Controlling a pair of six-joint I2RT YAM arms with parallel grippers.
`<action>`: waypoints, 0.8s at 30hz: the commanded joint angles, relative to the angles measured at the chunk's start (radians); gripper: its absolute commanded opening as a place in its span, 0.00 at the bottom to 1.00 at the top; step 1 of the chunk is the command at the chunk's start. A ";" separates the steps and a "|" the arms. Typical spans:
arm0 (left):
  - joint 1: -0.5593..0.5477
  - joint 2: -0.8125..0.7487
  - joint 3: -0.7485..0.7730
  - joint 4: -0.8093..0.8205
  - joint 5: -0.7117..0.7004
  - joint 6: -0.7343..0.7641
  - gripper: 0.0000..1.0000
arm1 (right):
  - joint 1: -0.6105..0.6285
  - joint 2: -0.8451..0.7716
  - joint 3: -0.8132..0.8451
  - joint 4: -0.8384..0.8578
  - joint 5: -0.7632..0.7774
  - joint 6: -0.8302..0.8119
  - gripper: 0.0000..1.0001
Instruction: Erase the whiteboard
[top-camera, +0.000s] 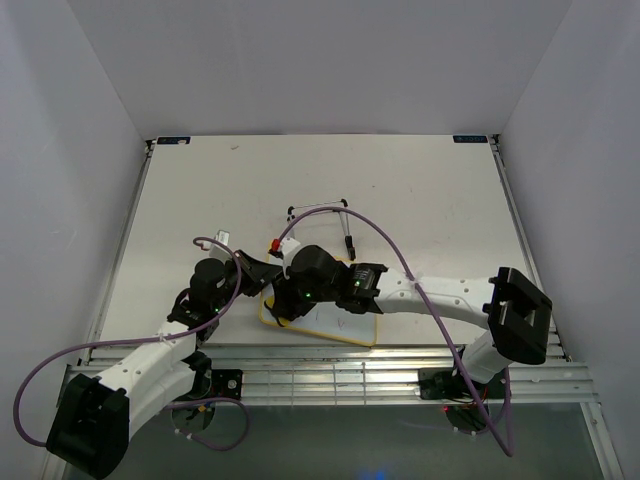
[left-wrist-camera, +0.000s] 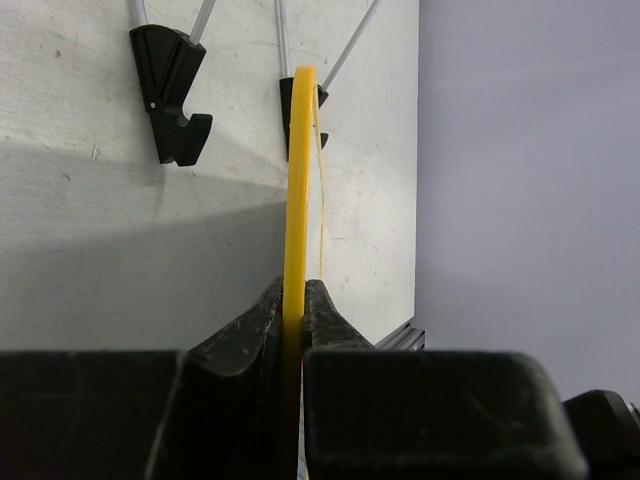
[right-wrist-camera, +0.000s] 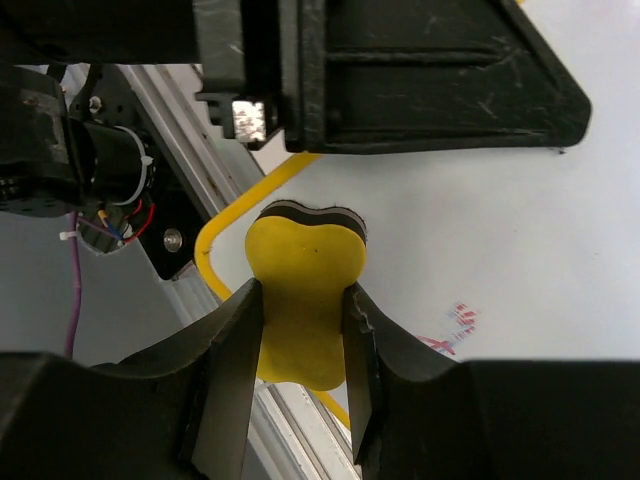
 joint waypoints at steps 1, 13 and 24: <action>-0.019 -0.027 0.016 0.064 0.017 -0.021 0.00 | 0.041 0.008 -0.011 0.047 -0.056 -0.009 0.24; -0.021 -0.022 0.022 0.064 0.020 -0.013 0.00 | 0.046 0.066 0.006 -0.169 0.181 -0.043 0.24; -0.021 -0.033 0.022 0.059 0.028 -0.011 0.00 | -0.072 -0.052 -0.262 -0.146 0.177 -0.003 0.25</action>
